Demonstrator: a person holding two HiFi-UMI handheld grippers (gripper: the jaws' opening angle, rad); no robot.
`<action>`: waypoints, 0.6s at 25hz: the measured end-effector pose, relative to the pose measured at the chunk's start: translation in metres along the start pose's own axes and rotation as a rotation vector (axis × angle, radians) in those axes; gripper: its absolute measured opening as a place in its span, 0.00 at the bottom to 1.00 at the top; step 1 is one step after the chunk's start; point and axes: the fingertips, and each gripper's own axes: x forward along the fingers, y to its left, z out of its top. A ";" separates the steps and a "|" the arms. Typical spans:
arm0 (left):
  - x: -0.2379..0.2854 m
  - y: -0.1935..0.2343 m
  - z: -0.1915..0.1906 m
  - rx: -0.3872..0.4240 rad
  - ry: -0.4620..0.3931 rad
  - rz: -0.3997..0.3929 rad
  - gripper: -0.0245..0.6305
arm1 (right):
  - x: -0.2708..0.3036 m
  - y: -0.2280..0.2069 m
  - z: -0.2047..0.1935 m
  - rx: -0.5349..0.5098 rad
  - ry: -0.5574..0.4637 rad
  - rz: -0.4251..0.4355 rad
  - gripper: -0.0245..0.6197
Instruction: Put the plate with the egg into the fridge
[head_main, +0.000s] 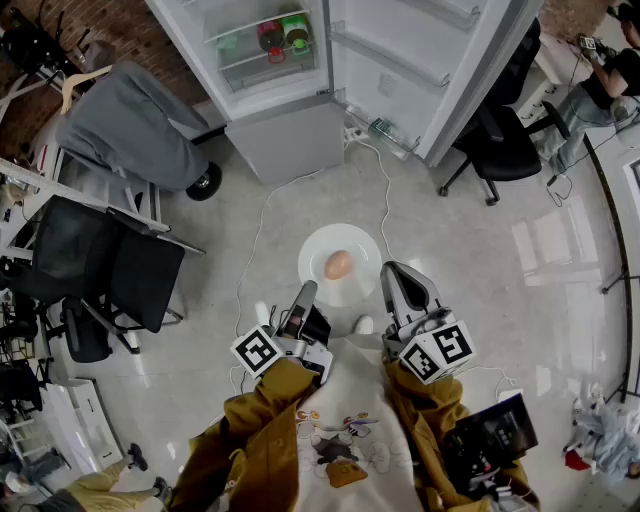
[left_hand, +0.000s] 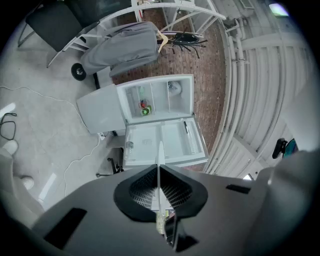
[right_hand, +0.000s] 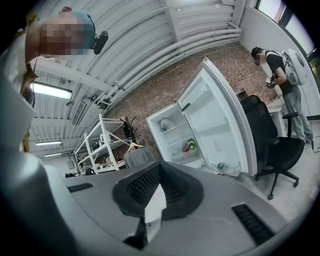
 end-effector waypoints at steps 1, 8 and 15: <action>0.004 0.000 -0.002 -0.001 -0.008 0.000 0.07 | 0.000 -0.004 0.004 -0.009 -0.001 0.006 0.05; 0.022 -0.004 -0.026 0.003 -0.028 -0.008 0.07 | -0.006 -0.025 0.026 -0.051 -0.017 0.045 0.05; 0.033 -0.002 -0.061 -0.003 -0.031 -0.014 0.07 | -0.029 -0.044 0.028 -0.055 -0.021 0.064 0.05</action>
